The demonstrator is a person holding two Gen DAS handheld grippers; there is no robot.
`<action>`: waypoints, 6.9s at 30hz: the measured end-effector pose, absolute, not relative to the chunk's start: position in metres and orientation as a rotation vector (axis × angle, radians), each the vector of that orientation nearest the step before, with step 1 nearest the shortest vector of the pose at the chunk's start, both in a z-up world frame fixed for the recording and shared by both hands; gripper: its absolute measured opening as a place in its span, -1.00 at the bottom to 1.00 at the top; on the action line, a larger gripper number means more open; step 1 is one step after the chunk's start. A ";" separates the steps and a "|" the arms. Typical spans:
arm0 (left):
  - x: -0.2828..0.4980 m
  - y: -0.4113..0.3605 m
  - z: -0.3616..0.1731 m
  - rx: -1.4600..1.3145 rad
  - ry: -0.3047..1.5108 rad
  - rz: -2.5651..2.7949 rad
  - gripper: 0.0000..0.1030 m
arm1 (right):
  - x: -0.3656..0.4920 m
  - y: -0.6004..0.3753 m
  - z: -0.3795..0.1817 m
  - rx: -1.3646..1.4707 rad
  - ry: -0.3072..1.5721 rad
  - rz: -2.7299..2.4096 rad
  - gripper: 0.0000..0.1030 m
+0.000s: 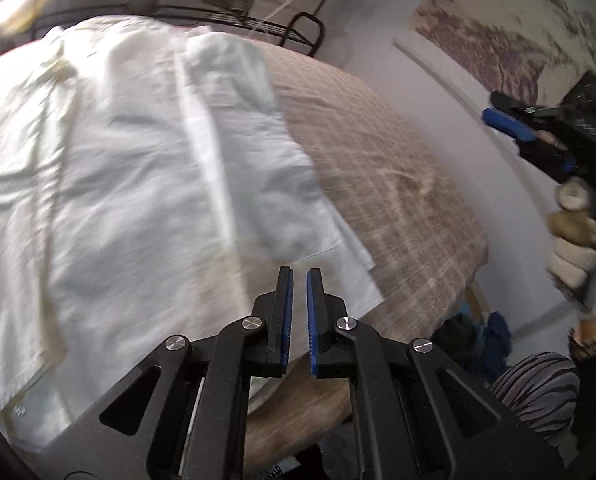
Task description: Fold small clothes
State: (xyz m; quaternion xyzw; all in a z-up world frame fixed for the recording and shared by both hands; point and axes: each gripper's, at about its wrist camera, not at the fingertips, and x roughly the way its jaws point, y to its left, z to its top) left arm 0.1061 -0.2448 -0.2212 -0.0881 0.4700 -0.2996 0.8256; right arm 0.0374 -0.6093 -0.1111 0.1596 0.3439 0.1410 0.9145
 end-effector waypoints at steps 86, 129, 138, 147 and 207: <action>0.120 -0.224 -0.221 -0.514 0.957 -0.622 -0.89 | 0.239 -0.508 -0.229 0.579 0.980 0.325 -1.00; 0.078 -0.120 -0.234 -0.445 1.033 -0.461 -0.86 | 0.114 -0.449 -0.207 0.329 1.019 0.429 -0.32; 0.050 -0.041 -0.214 -0.412 0.945 -0.285 -0.19 | 0.061 -0.449 -0.256 0.403 1.117 0.525 -0.31; 0.074 -0.009 -0.256 -0.537 1.073 -0.270 -0.18 | 0.044 -0.460 -0.280 0.569 1.119 0.570 -0.31; 0.150 0.004 -0.194 -0.638 0.950 -0.423 -0.93 | 0.089 -0.423 -0.233 0.669 0.976 0.697 -0.90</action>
